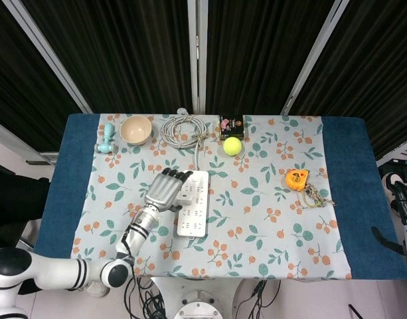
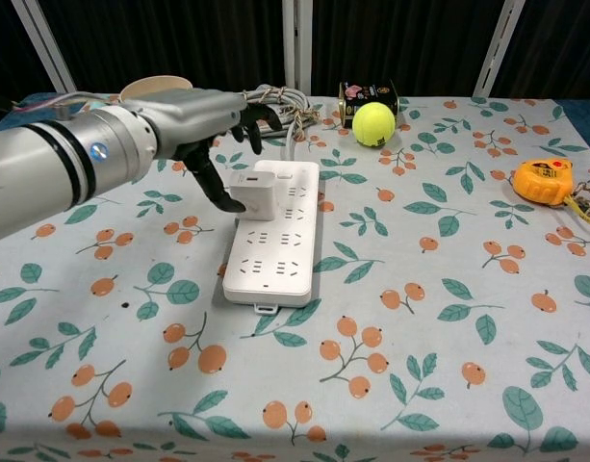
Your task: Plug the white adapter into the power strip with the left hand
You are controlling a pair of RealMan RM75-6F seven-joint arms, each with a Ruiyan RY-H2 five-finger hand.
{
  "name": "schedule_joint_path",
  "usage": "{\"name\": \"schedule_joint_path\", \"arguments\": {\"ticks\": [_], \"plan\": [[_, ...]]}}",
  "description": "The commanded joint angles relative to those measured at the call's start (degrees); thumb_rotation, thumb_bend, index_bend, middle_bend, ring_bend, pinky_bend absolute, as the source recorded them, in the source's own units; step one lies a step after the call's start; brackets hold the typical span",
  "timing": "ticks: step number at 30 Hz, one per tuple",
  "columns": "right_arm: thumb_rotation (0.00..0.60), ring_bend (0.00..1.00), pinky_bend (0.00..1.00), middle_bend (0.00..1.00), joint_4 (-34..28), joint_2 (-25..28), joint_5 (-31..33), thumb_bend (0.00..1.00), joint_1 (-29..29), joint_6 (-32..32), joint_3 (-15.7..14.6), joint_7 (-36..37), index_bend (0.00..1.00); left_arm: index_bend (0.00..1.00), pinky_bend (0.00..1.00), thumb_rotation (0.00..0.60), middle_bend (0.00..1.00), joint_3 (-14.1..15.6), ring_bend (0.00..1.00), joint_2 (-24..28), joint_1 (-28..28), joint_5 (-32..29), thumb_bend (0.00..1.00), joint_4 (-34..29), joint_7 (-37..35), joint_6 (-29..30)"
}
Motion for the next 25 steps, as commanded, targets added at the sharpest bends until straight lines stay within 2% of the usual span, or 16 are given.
{"name": "schedule_joint_path", "arguments": {"ticks": [1, 3, 5, 8, 12, 16, 20, 25], "plan": [[0.6, 0.0, 0.0, 0.06, 0.5, 0.8, 0.0, 0.15, 0.3, -1.2, -0.3, 1.5, 0.0, 0.13, 0.14, 0.6, 0.24, -0.2, 0.18, 6.4, 7.0, 7.5, 0.14, -2.2, -11.4, 5.8], [0.6, 0.0, 0.0, 0.05, 0.8, 1.4, -0.2, 0.15, 0.6, -2.2, -0.7, 3.2, 0.0, 0.14, 0.11, 0.6, 0.23, 0.2, 0.18, 9.1, 10.3, 10.4, 0.15, -1.5, -17.4, 8.0], [0.6, 0.0, 0.0, 0.04, 1.5, 2.0, -0.5, 0.15, 0.8, -3.0, -0.9, 5.1, 0.0, 0.14, 0.08, 0.6, 0.2, 1.7, 0.14, 12.2, 13.9, 14.2, 0.19, 0.4, -24.6, 9.6], [0.6, 0.0, 0.0, 0.04, 3.2, 2.0, -1.1, 0.15, 1.2, -3.4, -1.1, 8.0, 0.0, 0.15, 0.05, 0.6, 0.15, 4.2, 0.09, 15.5, 19.2, 18.8, 0.23, 3.5, -31.2, 13.7], [0.6, 0.0, 0.0, 0.04, 5.6, 1.1, -1.8, 0.15, 1.6, -3.5, -1.2, 10.9, 0.0, 0.17, 0.04, 0.6, 0.16, 8.5, 0.08, 19.0, 25.6, 23.9, 0.23, 6.1, -32.5, 20.0], [0.6, 0.0, 0.0, 0.04, 7.7, -0.5, -3.0, 0.15, 1.7, -2.5, -1.5, 12.5, 0.0, 0.18, 0.01, 0.6, 0.16, 12.9, 0.08, 23.2, 31.6, 26.3, 0.22, 4.8, -32.6, 23.2], [0.6, 0.0, 0.0, 0.05, 9.0, -2.4, -3.8, 0.15, 1.0, -0.8, -1.8, 11.9, 0.0, 0.18, 0.01, 0.6, 0.16, 14.7, 0.06, 25.1, 36.4, 27.3, 0.2, 2.0, -32.9, 26.5], [0.6, 0.0, 0.0, 0.05, 8.9, -3.9, -4.4, 0.15, 0.0, 1.3, -2.2, 10.2, 0.0, 0.18, 0.0, 0.6, 0.16, 15.6, 0.05, 24.6, 41.4, 29.6, 0.2, 0.6, -31.9, 31.2]]}}
